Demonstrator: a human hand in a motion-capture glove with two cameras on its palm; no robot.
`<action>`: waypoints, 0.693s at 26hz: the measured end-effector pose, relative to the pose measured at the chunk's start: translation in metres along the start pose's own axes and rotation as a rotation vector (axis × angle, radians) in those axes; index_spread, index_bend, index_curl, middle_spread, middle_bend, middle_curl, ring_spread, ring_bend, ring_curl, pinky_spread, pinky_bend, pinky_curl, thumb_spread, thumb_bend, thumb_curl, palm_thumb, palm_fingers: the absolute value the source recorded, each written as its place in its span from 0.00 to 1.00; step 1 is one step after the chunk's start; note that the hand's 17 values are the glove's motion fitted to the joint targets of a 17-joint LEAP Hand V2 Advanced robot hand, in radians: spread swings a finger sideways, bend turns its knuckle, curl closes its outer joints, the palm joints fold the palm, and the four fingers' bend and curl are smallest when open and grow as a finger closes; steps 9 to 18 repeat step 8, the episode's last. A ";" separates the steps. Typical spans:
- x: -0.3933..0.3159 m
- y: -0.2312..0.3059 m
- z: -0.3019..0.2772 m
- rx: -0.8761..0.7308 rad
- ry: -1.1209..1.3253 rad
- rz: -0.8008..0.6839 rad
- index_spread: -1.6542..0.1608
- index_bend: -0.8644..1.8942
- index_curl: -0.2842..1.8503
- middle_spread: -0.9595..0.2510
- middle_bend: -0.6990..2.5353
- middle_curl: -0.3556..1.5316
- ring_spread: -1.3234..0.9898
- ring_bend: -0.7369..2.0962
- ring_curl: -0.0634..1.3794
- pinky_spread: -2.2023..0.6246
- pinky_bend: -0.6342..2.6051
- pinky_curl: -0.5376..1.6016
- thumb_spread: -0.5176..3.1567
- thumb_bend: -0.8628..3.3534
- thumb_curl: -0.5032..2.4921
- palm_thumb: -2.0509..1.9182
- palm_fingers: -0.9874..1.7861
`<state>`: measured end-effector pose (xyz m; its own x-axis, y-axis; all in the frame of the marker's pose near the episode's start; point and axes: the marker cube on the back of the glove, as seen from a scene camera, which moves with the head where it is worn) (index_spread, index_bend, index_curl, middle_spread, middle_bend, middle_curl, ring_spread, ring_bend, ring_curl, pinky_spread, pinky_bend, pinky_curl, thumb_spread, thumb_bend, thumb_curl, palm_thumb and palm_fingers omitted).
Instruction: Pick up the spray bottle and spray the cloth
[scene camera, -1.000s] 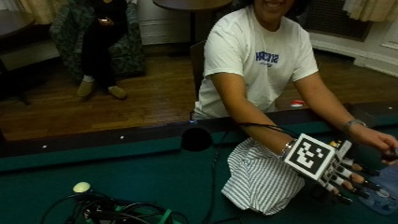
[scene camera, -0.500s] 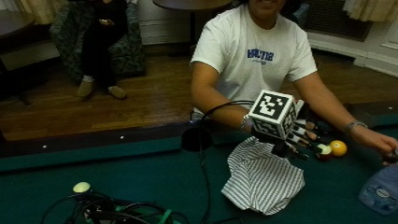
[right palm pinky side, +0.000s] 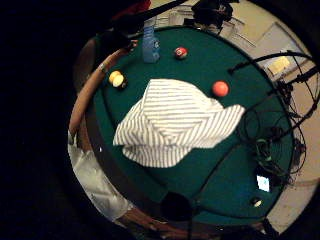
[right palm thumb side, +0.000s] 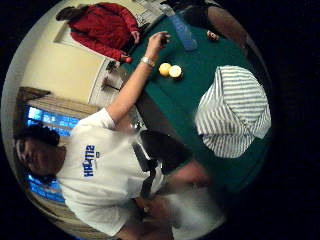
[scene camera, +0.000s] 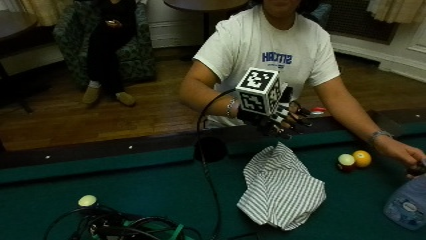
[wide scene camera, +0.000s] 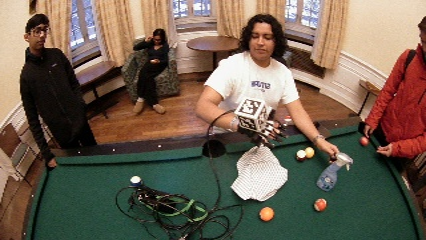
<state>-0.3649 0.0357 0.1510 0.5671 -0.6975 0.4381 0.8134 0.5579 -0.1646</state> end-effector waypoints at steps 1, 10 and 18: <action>-0.002 0.007 0.000 -0.005 0.005 -0.002 0.66 0.38 0.31 0.65 0.26 0.34 0.50 0.35 0.26 0.85 0.29 0.41 0.41 0.20 0.30 0.60 0.51; -0.008 0.040 0.001 -0.033 0.002 -0.020 0.65 0.38 0.31 0.66 0.26 0.34 0.50 0.35 0.26 0.85 0.29 0.42 0.42 0.20 0.29 0.60 0.51; -0.008 0.040 0.001 -0.033 0.002 -0.020 0.65 0.38 0.31 0.66 0.26 0.34 0.50 0.35 0.26 0.85 0.29 0.42 0.42 0.20 0.29 0.60 0.51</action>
